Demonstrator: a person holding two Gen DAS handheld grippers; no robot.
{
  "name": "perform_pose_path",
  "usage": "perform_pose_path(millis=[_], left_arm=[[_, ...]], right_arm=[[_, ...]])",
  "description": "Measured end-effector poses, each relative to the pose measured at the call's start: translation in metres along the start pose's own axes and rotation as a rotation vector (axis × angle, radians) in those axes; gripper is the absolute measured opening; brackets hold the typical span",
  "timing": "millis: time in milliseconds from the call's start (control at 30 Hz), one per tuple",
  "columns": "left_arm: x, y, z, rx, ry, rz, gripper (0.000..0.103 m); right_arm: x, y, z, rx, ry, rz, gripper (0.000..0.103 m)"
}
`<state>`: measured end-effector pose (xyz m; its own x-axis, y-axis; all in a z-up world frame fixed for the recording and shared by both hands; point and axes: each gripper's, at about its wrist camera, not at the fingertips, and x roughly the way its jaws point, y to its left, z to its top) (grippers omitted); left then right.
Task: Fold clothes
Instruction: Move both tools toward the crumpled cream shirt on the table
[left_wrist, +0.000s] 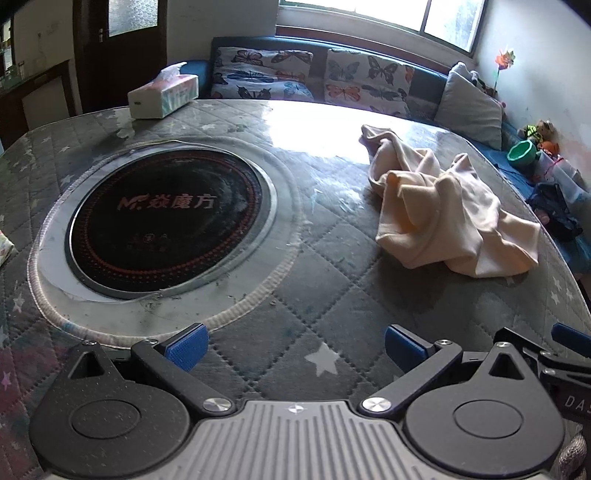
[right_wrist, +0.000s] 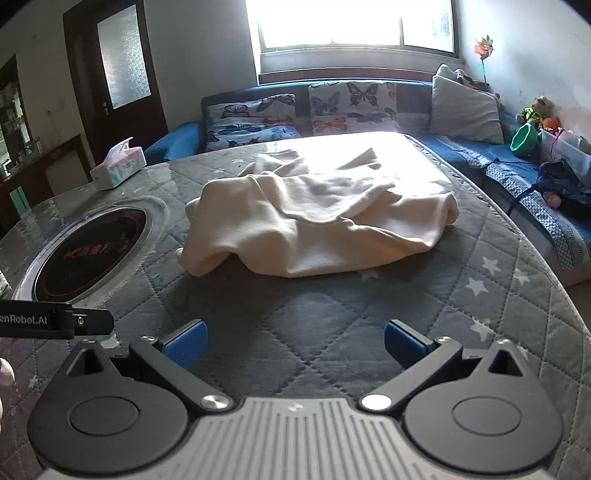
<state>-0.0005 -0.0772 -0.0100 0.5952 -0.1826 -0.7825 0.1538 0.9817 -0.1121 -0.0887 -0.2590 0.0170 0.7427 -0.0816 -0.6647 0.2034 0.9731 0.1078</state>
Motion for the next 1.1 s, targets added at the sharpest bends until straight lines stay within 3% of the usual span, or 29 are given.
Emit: perform_pose_path(millis=[1100], left_arm=[[0.019,-0.027,0.008,0.065,0.038,-0.009,0.103]], right_arm=[[0.018,-0.006,0.003,0.031,0.028,-0.007,0.103]])
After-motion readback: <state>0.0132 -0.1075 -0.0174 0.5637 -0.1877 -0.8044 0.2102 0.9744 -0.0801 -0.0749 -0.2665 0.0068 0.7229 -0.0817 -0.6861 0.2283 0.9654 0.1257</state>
